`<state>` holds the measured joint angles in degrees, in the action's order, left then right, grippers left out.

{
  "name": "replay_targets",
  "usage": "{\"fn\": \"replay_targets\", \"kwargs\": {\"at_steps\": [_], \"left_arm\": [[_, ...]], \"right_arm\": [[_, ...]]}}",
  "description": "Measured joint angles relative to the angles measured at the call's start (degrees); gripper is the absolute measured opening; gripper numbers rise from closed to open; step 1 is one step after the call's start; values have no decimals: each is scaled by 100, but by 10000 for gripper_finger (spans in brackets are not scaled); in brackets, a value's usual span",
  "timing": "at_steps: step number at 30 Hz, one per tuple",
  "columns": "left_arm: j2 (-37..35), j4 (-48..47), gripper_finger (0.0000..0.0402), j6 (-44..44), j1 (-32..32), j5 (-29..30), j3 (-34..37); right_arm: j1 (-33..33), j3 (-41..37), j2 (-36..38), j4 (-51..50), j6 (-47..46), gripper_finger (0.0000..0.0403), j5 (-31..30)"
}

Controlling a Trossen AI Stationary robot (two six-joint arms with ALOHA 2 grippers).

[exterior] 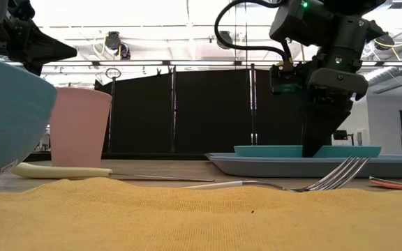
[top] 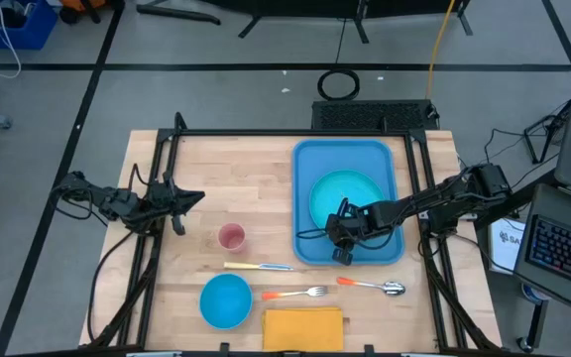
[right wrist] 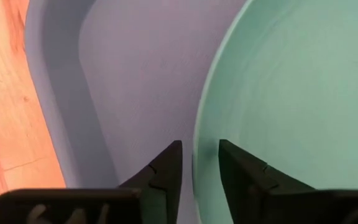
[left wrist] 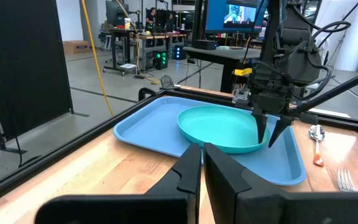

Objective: Set up tray
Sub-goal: Put the pink cup to the top of the green plate on the blue serving tray

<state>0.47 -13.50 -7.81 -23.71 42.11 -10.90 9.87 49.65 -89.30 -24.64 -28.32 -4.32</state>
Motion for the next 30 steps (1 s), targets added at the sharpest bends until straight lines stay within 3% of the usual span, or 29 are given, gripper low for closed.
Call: {"fn": "replay_targets", "kwargs": {"at_steps": [16,26,30], "left_arm": [[0,-4,24,5,0,0,1],[2,-7,24,15,0,2,0],[0,-7,24,20,0,2,0]], "right_arm": [[0,429,0,-5,810,128,-31],[0,833,0,1375,2694,128,12],[-2,1004,0,1888,3549,128,503]]}}
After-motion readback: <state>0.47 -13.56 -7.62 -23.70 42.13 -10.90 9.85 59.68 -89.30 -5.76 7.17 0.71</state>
